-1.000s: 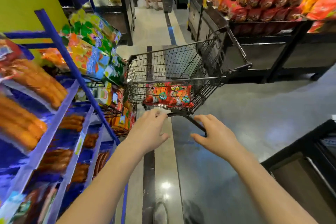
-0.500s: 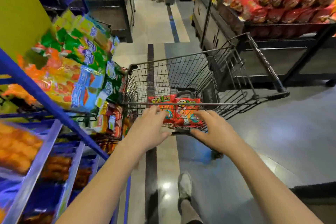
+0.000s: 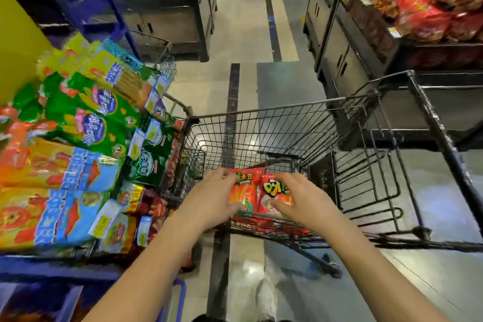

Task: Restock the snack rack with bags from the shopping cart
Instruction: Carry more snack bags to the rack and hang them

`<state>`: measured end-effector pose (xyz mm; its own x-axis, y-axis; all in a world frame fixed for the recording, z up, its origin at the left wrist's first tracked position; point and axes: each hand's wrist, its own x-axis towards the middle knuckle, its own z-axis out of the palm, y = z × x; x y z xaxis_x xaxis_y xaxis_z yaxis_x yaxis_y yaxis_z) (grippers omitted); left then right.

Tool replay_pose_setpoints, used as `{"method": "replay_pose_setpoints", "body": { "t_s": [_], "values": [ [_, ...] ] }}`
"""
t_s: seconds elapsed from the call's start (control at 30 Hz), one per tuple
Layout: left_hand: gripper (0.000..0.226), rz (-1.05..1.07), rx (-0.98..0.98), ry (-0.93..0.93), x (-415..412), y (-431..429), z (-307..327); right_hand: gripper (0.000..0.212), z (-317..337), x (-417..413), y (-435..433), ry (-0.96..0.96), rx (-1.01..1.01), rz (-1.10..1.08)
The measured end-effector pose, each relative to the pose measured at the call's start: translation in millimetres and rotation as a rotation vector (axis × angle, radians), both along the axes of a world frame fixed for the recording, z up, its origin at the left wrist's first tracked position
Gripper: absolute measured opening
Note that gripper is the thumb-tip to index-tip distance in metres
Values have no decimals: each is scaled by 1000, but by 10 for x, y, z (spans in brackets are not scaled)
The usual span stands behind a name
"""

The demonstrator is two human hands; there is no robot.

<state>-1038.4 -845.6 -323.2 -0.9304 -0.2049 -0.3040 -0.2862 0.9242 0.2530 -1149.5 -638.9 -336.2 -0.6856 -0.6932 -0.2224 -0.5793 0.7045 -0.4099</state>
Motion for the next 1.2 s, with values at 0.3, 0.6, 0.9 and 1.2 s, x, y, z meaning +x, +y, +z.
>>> {"method": "replay_pose_setpoints", "body": {
  "t_s": [0.3, 0.6, 0.9, 1.2],
  "values": [
    [70, 22, 67, -87, -646, -384, -265, 64, -293, -631, -380, -121, 31, -17],
    [69, -27, 204, -132, -1157, -853, -624, 61, -627, -940, -730, -227, 133, -141],
    [67, 46, 376, -221, -1394, -1105, -1195, 60, -1141, -1246, -912, -338, 116, -204],
    [54, 555, 639, -264, -1407, -1262, -2039, 65, -1730, -1478, -951, -452, 125, -214]
  ]
}}
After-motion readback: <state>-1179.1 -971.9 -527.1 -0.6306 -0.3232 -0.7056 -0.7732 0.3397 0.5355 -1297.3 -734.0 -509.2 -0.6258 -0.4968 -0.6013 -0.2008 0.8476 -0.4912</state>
